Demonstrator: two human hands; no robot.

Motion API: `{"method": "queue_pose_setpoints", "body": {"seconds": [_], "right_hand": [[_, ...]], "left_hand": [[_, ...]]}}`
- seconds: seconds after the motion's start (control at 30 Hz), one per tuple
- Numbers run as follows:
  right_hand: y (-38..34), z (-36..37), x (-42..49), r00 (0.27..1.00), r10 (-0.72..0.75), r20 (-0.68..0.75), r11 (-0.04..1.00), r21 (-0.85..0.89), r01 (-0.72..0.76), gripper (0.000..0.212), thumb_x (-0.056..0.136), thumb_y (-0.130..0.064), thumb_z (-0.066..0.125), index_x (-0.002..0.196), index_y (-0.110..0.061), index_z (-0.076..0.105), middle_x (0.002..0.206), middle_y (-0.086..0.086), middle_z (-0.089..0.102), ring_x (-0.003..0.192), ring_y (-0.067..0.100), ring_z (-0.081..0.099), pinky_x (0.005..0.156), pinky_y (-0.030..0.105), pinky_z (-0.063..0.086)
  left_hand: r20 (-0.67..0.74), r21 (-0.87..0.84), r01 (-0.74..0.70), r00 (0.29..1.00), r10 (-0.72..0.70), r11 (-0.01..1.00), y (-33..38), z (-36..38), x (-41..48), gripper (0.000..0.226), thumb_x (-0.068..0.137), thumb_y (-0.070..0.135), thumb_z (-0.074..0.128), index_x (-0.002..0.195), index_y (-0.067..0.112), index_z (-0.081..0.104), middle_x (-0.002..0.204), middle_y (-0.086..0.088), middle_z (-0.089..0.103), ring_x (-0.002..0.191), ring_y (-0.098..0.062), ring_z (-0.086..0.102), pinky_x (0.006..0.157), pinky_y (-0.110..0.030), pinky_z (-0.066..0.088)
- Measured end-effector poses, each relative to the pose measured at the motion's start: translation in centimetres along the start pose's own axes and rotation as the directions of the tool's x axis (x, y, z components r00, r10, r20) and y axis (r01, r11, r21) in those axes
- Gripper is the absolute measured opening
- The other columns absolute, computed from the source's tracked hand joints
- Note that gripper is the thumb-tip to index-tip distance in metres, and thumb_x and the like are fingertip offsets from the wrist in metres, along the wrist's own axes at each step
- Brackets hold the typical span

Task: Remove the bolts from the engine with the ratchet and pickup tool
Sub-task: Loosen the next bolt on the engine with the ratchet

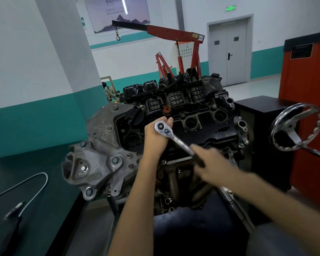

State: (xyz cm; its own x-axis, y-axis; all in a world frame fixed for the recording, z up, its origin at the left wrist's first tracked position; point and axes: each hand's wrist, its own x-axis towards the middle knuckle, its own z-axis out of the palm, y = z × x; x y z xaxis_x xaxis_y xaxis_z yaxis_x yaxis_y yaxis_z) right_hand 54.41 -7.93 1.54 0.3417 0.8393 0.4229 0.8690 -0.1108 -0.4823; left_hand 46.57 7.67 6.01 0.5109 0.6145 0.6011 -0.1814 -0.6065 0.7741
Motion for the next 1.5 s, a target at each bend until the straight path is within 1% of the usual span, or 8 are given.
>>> {"method": "queue_pose_setpoints", "body": {"seconds": [0.2,0.33,0.57,0.77,0.97,1.13,1.3,1.5], "right_hand": [[2.0,-6.0,3.6,0.982,-0.189,-0.001,0.816,-0.557,0.157,0.024,0.085,-0.018,0.057,0.105,-0.025,0.044,0.072,-0.008,0.048,0.07,0.023,0.059,0.052,0.025,0.03],[-0.1,1.5,-0.6,0.984,0.036,-0.174,0.997,-0.058,-0.047,0.025,0.084,-0.013,0.061,0.092,-0.025,0.04,0.066,-0.004,0.053,0.055,0.012,0.054,0.047,0.022,0.034],[-5.9,8.8,-1.1,0.956,0.223,-0.189,0.863,0.494,-0.104,0.025,0.084,-0.004,0.054,0.104,-0.018,0.048,0.063,-0.005,0.052,0.052,0.003,0.053,0.05,0.013,0.042],[1.1,-0.5,0.4,1.0,0.017,-0.014,1.0,-0.017,-0.017,0.039,0.083,-0.01,0.058,0.119,-0.02,0.05,0.075,0.004,0.052,0.057,0.016,0.053,0.05,0.019,0.04],[2.2,-7.5,5.0,0.98,-0.195,0.043,0.78,-0.599,0.181,0.024,0.089,-0.02,0.055,0.11,-0.025,0.045,0.077,-0.005,0.055,0.074,0.021,0.06,0.055,0.026,0.031],[-0.1,0.8,-0.2,0.985,-0.022,-0.171,0.989,-0.15,-0.004,0.024,0.083,-0.018,0.06,0.095,-0.025,0.04,0.063,-0.008,0.047,0.06,0.016,0.057,0.051,0.026,0.034],[-5.3,8.9,-1.2,0.961,0.187,-0.204,0.887,0.456,-0.076,0.021,0.084,-0.006,0.056,0.096,-0.019,0.045,0.06,-0.003,0.051,0.051,0.008,0.053,0.051,0.026,0.047],[-0.8,2.5,-0.4,0.999,0.021,-0.025,0.991,0.131,-0.018,0.024,0.082,-0.009,0.056,0.102,-0.02,0.046,0.068,0.002,0.05,0.055,0.014,0.051,0.052,0.017,0.042]], "left_hand": [[-0.035,-0.031,-0.004,0.999,0.002,1.0,0.0,0.6,-0.2,0.051,0.096,0.014,0.057,0.055,0.024,0.029,0.05,0.014,0.03,0.051,-0.003,0.026,0.05,-0.017,0.024],[-0.141,-0.046,0.068,0.987,-0.074,0.997,0.1,1.5,-0.3,0.047,0.098,0.019,0.057,0.059,0.026,0.031,0.061,0.008,0.033,0.06,-0.01,0.031,0.059,-0.024,0.029],[-0.145,0.078,-0.004,0.989,0.015,0.997,-0.1,1.2,0.1,0.051,0.1,0.018,0.053,0.06,0.02,0.021,0.057,0.008,0.019,0.057,-0.01,0.019,0.057,-0.03,0.019],[0.019,0.02,0.017,1.0,-0.018,1.0,-0.4,0.7,0.6,0.058,0.096,0.017,0.058,0.046,0.03,0.03,0.046,0.014,0.028,0.05,-0.005,0.024,0.051,-0.019,0.024],[0.032,0.017,0.001,0.999,-0.002,1.0,-0.2,0.4,1.0,0.054,0.094,0.01,0.058,0.051,0.026,0.03,0.049,0.012,0.029,0.053,-0.005,0.026,0.053,-0.018,0.027],[-0.141,-0.105,0.053,0.988,-0.068,0.993,-0.3,1.1,0.0,0.046,0.097,0.015,0.058,0.064,0.033,0.032,0.063,0.019,0.034,0.053,0.003,0.034,0.054,-0.008,0.036],[-0.117,0.007,-0.046,0.992,0.046,0.999,0.0,1.1,-0.1,0.05,0.099,0.011,0.053,0.061,0.02,0.022,0.056,0.011,0.02,0.05,-0.004,0.019,0.051,-0.019,0.018],[0.014,0.02,-0.013,1.0,0.013,1.0,-0.6,0.2,0.6,0.052,0.096,0.011,0.056,0.058,0.021,0.022,0.051,0.012,0.022,0.051,-0.006,0.02,0.052,-0.024,0.019]]}}
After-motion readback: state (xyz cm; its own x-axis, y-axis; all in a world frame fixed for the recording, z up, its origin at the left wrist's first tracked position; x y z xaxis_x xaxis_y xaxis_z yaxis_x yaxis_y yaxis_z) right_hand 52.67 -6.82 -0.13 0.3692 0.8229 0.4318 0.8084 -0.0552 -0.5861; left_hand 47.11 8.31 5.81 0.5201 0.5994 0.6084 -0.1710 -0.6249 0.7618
